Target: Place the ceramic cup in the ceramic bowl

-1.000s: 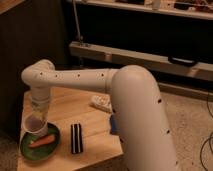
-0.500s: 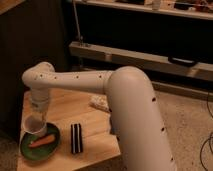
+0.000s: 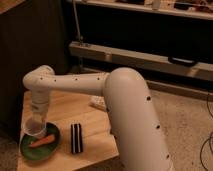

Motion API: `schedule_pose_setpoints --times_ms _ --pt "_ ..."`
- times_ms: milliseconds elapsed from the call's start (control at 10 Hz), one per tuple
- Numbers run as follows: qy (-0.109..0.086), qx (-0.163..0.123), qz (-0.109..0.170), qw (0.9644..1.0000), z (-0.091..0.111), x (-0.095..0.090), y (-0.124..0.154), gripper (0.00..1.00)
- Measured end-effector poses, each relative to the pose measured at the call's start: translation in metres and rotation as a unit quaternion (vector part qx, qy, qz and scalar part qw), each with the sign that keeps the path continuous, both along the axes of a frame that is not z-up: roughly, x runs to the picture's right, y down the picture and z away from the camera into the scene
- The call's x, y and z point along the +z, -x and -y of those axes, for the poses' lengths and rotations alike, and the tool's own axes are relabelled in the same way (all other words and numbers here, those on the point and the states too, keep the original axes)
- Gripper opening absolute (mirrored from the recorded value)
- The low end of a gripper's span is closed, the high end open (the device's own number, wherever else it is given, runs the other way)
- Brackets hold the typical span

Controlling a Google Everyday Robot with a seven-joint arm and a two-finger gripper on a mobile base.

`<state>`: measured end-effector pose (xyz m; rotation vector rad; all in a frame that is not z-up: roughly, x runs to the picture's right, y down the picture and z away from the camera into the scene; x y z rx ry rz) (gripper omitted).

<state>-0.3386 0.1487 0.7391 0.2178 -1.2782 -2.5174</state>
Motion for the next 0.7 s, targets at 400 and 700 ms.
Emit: schedule_pose_setpoints --times_ms 400,700 --pt "0.000 -0.015 -0.003 0.9999 -0.0057 0.0010 0.0019 0.00" --pt "0.000 -0.025 -0.010 0.9996 -0.0096 0.0019 0.0021 0.00"
